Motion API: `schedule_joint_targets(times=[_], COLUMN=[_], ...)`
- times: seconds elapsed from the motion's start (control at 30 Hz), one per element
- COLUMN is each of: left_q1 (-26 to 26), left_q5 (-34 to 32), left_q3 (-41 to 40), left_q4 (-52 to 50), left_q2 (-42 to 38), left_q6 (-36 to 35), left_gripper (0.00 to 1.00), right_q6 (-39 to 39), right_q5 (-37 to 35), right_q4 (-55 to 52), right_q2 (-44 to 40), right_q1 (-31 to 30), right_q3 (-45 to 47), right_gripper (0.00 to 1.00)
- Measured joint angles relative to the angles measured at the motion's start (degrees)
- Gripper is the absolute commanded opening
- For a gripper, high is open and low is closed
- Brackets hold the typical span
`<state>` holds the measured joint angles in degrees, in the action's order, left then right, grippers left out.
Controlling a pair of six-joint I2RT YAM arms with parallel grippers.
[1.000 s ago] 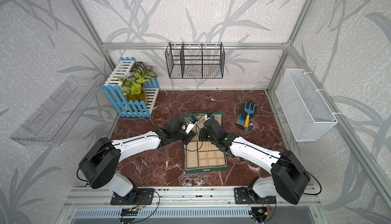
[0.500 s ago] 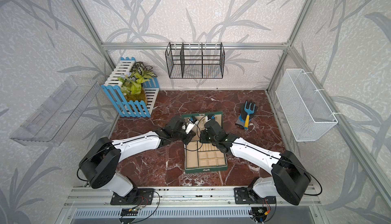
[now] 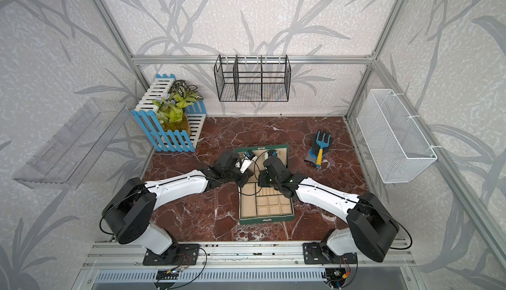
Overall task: Put jewelry chain into jewelry box
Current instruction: Adjust the necklace in the storage slot.
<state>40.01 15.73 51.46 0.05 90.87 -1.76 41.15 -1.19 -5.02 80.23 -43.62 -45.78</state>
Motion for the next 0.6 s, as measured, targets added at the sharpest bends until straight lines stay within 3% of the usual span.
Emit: schedule_joint_targets(times=[0.1,0.23,0.3,0.4,0.6], left_q1=[0.00,0.00,0.00,0.00,0.00], left_q5=[0.00,0.00,0.00,0.00,0.00], left_q3=[0.00,0.00,0.00,0.00,0.00], left_q4=[0.00,0.00,0.00,0.00,0.00], left_q2=[0.00,0.00,0.00,0.00,0.00], left_q6=[0.00,0.00,0.00,0.00,0.00], left_gripper=[0.01,0.01,0.01,0.01,0.01], right_q6=[-0.02,-0.09,-0.35,-0.66,-2.10], right_q5=[0.07,0.15,-0.07,-0.94,-6.10], right_q4=[-0.02,-0.04,-0.20,-0.63,-1.31], right_q2=[0.46,0.46,-0.09,-2.89,-8.90], right_q1=[0.00,0.00,0.00,-0.04,0.09], right_q3=[0.00,0.00,0.07,0.79,1.90], right_gripper=[0.00,0.36,0.43,0.44,0.37])
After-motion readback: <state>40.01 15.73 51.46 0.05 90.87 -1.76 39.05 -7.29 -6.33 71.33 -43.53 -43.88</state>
